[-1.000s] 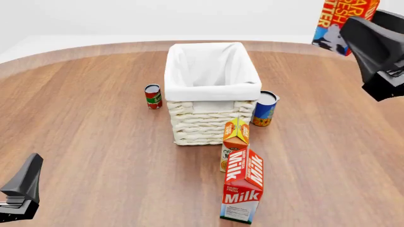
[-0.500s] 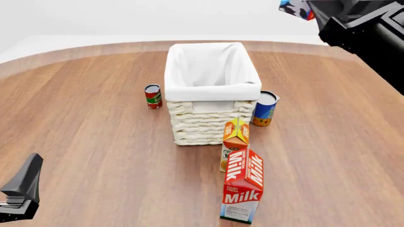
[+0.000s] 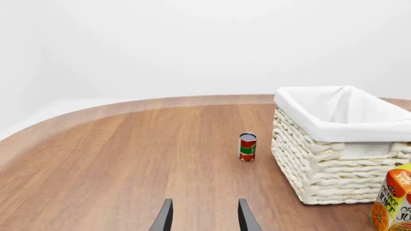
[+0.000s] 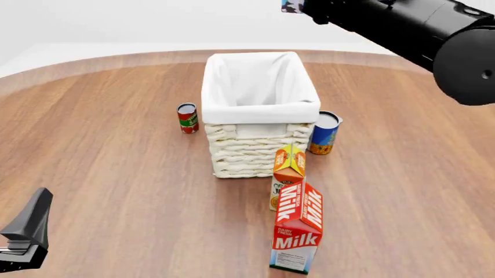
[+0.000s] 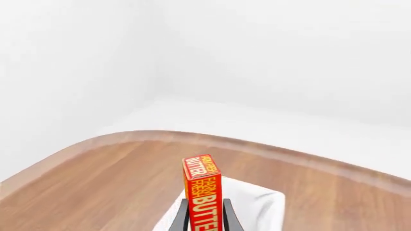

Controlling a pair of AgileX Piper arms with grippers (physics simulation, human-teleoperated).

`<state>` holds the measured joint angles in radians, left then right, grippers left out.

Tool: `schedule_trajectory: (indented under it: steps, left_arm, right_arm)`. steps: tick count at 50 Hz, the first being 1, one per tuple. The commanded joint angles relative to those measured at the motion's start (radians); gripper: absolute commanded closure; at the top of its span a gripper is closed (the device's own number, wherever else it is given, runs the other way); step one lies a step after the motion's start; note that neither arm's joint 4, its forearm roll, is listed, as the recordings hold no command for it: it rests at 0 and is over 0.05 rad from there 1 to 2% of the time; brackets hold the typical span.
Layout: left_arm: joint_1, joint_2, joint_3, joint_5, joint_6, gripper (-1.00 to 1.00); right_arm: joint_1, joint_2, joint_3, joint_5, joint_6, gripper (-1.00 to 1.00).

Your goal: Pick up the butter and put it in the basket.

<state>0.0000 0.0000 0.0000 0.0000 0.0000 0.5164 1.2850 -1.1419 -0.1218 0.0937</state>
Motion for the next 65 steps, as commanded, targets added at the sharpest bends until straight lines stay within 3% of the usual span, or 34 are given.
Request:
schedule_trajectory:
  steps: [1,17,65]
  left_arm:
    - [0.0,0.0,0.0,0.0,0.0,-1.0]
    - [0.0,0.0,0.0,0.0,0.0,-1.0]
    - [0.0,0.0,0.0,0.0,0.0,-1.0]
  right_arm:
    - [-0.007,0.141,-0.16,0.121,-0.022,1.0]
    - [0.016,0.252,-0.232,0.199,-0.068,1.0]
    - [-0.007,0.43,-0.259,0.094,-0.044,1.0]
